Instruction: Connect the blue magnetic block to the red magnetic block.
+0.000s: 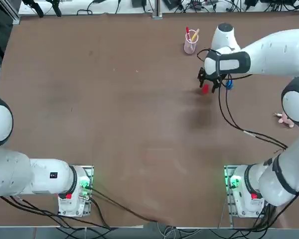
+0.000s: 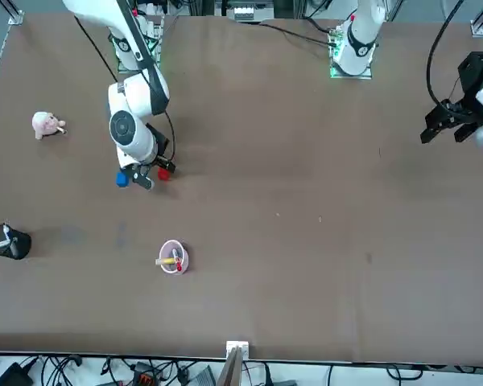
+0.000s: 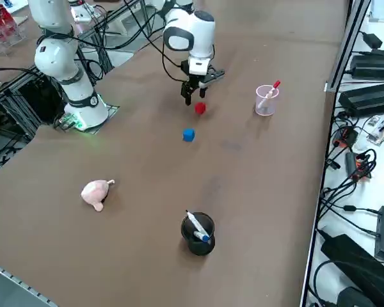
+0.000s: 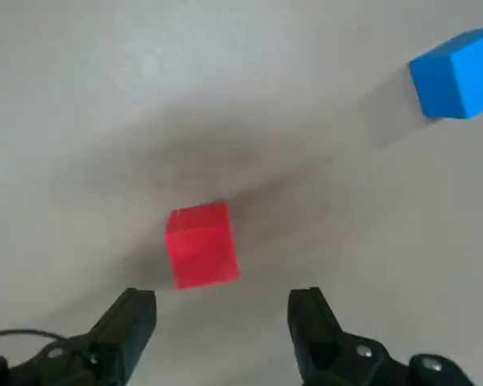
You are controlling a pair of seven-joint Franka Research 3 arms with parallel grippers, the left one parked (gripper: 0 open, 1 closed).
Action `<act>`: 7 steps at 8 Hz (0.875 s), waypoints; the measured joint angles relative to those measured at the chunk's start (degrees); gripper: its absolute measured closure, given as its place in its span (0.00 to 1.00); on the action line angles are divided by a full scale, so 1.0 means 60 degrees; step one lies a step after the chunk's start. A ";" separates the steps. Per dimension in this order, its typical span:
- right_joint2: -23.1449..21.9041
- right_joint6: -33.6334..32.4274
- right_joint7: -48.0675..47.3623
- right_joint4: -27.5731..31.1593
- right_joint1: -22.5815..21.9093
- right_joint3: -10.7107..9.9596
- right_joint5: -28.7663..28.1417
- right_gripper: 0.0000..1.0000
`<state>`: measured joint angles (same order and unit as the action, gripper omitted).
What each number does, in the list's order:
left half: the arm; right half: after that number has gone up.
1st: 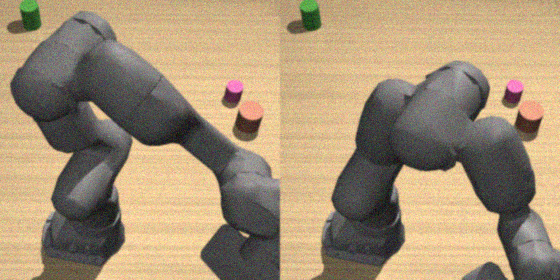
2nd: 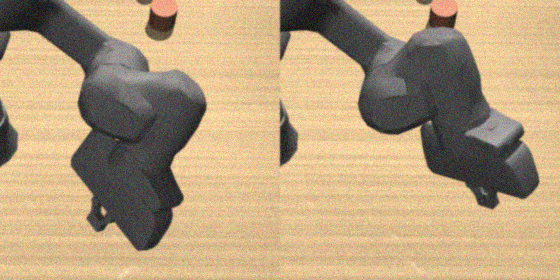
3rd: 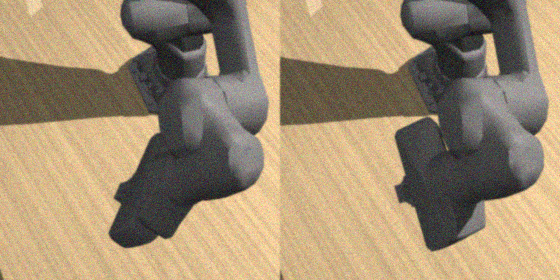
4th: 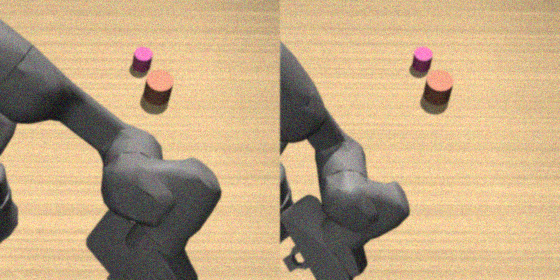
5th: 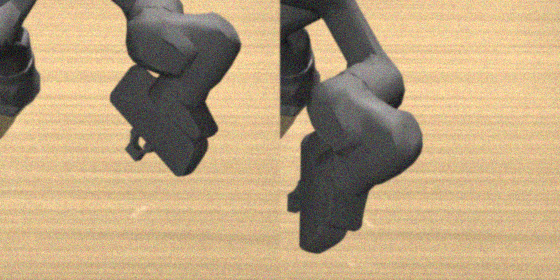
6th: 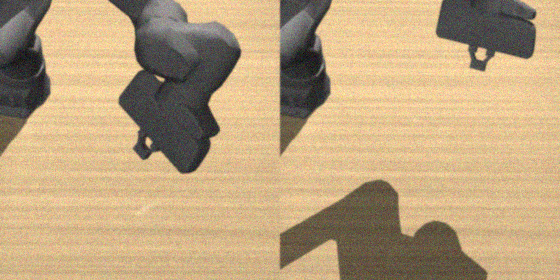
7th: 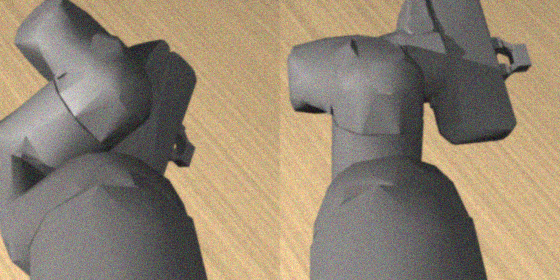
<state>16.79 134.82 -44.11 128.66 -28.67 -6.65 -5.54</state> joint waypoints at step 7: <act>0.0595 0.1149 -0.0045 0.0111 0.0000 -0.0018 0.0000 0.01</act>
<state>20.36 141.71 -44.38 129.33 -28.67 -6.76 -5.54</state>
